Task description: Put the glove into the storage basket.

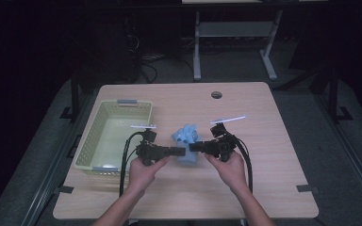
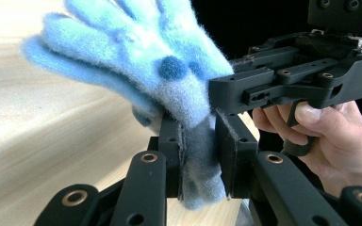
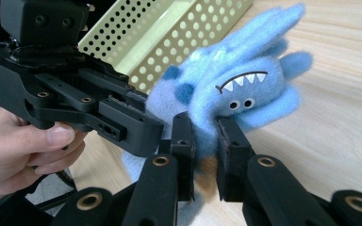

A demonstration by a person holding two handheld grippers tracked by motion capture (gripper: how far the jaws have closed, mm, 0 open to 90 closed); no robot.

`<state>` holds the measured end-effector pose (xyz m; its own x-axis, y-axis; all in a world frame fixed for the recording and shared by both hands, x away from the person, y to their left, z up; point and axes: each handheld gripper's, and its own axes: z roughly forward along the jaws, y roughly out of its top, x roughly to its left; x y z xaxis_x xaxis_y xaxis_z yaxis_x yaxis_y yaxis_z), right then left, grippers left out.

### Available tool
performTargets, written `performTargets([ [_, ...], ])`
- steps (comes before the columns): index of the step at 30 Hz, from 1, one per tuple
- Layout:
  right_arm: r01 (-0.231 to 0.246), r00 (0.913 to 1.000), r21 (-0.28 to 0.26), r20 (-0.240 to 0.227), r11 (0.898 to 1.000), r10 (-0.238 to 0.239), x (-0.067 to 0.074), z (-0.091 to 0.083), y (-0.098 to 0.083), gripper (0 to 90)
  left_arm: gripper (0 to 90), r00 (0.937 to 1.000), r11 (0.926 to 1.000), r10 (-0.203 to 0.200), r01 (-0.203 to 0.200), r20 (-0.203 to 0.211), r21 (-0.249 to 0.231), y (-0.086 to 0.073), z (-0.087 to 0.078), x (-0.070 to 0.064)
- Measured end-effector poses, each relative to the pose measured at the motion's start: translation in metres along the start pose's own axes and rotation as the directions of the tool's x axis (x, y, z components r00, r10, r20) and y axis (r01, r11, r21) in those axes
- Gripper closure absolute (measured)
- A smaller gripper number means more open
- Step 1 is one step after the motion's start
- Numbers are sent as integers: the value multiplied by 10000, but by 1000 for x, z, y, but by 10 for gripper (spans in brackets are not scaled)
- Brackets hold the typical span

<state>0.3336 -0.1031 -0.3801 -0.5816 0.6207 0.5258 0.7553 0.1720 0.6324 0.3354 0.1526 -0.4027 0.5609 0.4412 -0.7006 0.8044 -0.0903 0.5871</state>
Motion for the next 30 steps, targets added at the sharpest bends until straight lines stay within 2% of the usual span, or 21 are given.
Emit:
performTargets([
  [19, 364, 9992, 105, -189, 9993, -362, 17, 10, 28, 793, 731, 10000, 9998, -32, 32, 9, -188, 18, -28, 2],
  [20, 342, 9992, 80, -226, 9994, -341, 17, 11, 29, 793, 731, 10000, 9999, 92, -92, -18, -105, 19, -30, 4],
  [24, 291, 9991, 129, -328, 9995, -287, 20, 14, 35, 793, 731, 10000, 9998, 43, -44, -28, -181, 22, -37, 4],
  [30, 651, 9976, 240, -259, 9976, -645, 27, 20, 43, 793, 731, 9999, 9995, -27, 24, -101, -303, 24, -46, 7],
])
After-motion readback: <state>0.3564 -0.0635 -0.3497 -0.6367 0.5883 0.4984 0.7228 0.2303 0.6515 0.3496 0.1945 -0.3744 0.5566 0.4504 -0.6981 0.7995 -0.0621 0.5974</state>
